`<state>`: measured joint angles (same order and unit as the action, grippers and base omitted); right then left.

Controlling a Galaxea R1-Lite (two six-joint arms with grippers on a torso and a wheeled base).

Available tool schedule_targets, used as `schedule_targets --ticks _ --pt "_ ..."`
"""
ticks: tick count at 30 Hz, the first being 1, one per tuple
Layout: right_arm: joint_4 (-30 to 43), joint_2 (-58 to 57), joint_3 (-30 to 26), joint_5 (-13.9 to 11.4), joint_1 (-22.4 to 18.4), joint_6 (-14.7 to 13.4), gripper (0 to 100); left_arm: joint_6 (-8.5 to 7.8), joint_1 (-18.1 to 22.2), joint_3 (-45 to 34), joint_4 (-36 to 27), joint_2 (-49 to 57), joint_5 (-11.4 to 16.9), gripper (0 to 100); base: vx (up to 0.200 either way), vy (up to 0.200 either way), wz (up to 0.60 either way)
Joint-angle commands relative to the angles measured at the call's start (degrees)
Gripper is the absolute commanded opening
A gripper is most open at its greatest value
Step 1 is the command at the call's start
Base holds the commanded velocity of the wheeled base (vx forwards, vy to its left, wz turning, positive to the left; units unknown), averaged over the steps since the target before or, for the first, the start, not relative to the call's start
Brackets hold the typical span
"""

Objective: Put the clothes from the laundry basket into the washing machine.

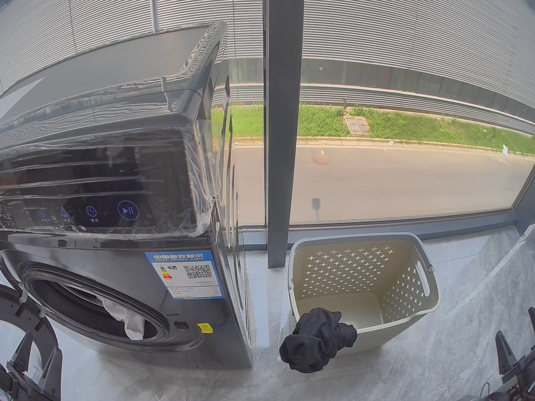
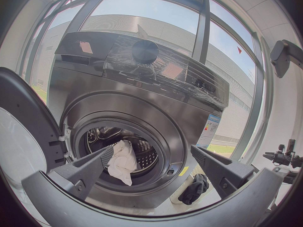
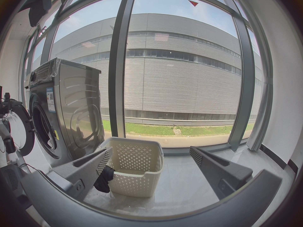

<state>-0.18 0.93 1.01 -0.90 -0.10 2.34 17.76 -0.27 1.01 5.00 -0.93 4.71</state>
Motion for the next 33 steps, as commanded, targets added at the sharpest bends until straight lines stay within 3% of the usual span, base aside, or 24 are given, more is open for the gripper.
schedule_targets --ticks 1,3,4,5,7,8,9,10,11,12,13,14,15,16,17,18,20,28,33 --pt "-6.41 3.64 7.43 0.64 0.54 -4.89 100 -0.01 0.0 -0.92 0.01 0.93 -0.14 100 0.0 0.0 0.0" --pt "-14.93 19.9 21.05 3.71 1.42 -9.81 100 -0.01 0.0 -0.92 0.01 0.93 0.04 100 0.0 0.0 0.0" --pt "-15.81 26.58 29.22 3.98 1.77 -11.48 100 -0.01 0.0 -0.92 0.01 0.93 0.3 100 0.0 0.0 0.0" --pt "-15.11 31.94 37.66 2.31 2.73 -12.54 100 -0.01 0.0 -0.92 0.01 0.93 0.04 100 0.0 0.0 0.0" --pt "-15.11 31.94 37.66 2.31 2.73 -12.54 100 -0.01 0.0 -0.92 0.01 0.93 0.04 100 0.0 0.0 0.0" --pt "-10.72 42.67 49.26 -9.38 7.92 -9.46 100 0.08 0.0 -0.92 0.01 0.93 -0.22 100 0.0 0.0 0.0" --pt "-10.63 43.11 49.44 -10.08 8.1 -9.2 100 0.08 0.0 -0.92 0.01 0.93 -0.22 100 0.0 0.0 0.0" --pt "-10.19 48.91 49.61 -17.2 10.03 -3.31 100 0.08 0.0 -0.92 0.01 0.93 -0.22 100 0.0 0.0 0.0" --pt "-10.45 52.25 48.82 -19.84 11.08 -1.29 100 0.08 0.0 -0.92 0.01 0.93 -0.22 100 0.0 0.0 0.0" --pt "-10.63 56.03 47.68 -22.3 12.67 -0.49 100 0.08 0.0 -0.92 0.01 0.93 -0.22 100 0.0 0.0 0.0" --pt "-10.63 56.03 47.68 -22.3 12.67 -0.49 100 0.08 0.0 -0.92 0.01 0.93 -0.22 100 0.0 0.0 0.0" --pt "-12.03 63.85 44.87 -24.94 17.85 -1.55 100 0.08 0.0 -0.92 0.01 0.93 0.04 100 0.0 0.0 0.0" --pt "-12.21 64.46 44.6 -25.03 18.29 -1.64 100 0.08 0.0 -0.92 0.01 0.93 0.04 100 0.0 0.0 0.0" --pt "-14.58 70.62 41.97 -25.03 21.72 -4.01 100 0.08 0.0 -0.92 0.01 0.93 0.04 100 0.0 0.0 0.0" --pt "-14.58 70.62 41.97 -25.03 21.72 -4.01 100 0.08 0.0 -0.92 0.01 0.93 0.04 100 0.0 0.0 0.0" --pt "-18.45 78.88 39.86 -25.03 23.48 -7.97 100 0.08 0.0 -0.92 0.01 0.93 0.04 100 0.0 0.0 0.0" --pt "-22.93 86.17 38.45 -24.94 24.18 -9.9 100 0.08 0.0 -0.92 0.01 0.93 -0.05 100 0.0 0.0 0.0" --pt "-34.27 104.01 37.92 -27.4 29.01 -9.11 100 1.4 0.0 -0.92 0.01 0.93 -0.22 100 0.0 0.0 0.0" --pt "-39.28 110.87 37.84 -27.22 33.76 -10.16 100 2.45 0.0 -0.92 0.01 0.93 -0.4 100 0.0 0.0 0.0"
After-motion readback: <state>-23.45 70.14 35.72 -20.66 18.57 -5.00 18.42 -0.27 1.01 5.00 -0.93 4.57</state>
